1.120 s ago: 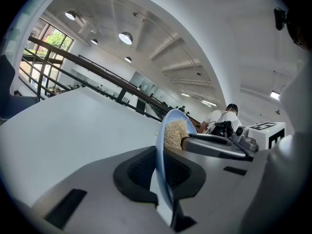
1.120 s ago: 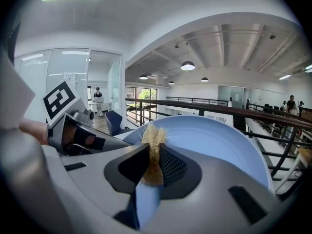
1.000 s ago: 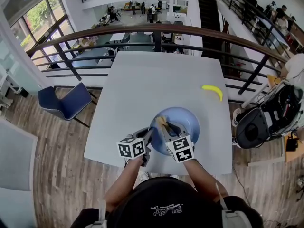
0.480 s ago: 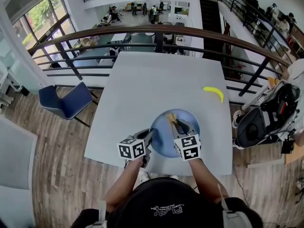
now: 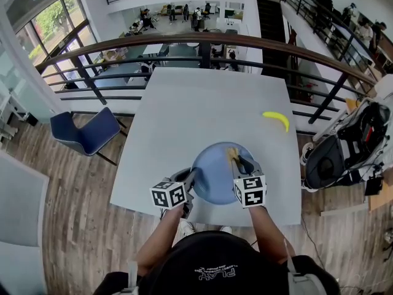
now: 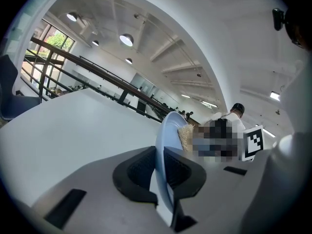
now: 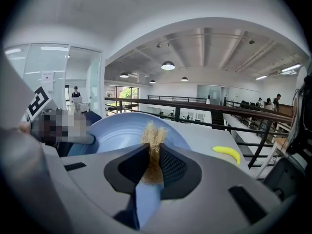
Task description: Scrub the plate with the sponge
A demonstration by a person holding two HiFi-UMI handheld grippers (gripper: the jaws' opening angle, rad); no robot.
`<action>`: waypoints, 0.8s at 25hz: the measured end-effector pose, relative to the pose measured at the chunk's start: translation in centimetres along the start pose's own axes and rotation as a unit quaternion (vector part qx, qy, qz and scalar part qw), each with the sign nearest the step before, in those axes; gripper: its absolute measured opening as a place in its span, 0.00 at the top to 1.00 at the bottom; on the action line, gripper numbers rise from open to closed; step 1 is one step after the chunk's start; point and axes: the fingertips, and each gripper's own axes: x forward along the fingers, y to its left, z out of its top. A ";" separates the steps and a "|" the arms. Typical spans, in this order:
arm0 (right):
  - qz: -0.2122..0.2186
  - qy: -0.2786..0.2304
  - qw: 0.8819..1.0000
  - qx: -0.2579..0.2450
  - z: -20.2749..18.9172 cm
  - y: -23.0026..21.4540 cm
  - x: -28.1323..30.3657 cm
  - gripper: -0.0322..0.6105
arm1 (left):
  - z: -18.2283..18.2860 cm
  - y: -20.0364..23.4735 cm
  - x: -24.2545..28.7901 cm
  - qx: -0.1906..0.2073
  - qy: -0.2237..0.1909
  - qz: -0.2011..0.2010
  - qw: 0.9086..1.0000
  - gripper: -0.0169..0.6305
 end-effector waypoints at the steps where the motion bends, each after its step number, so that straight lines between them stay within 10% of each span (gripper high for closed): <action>1: -0.004 0.001 1.000 0.002 -0.4 -0.4 -0.2 0.84 | -0.2 0.0 0.0 0.001 -0.002 0.001 1.000 0.92; 13: -0.019 0.004 1.000 0.001 -2.3 -0.9 -0.9 0.84 | -1.2 1.6 -1.1 -0.013 -0.016 0.020 1.000 0.92; 20: 0.066 -0.030 0.997 -0.034 1.0 6.1 -0.9 0.84 | 0.2 2.7 -1.3 -0.021 -0.030 0.035 0.999 0.93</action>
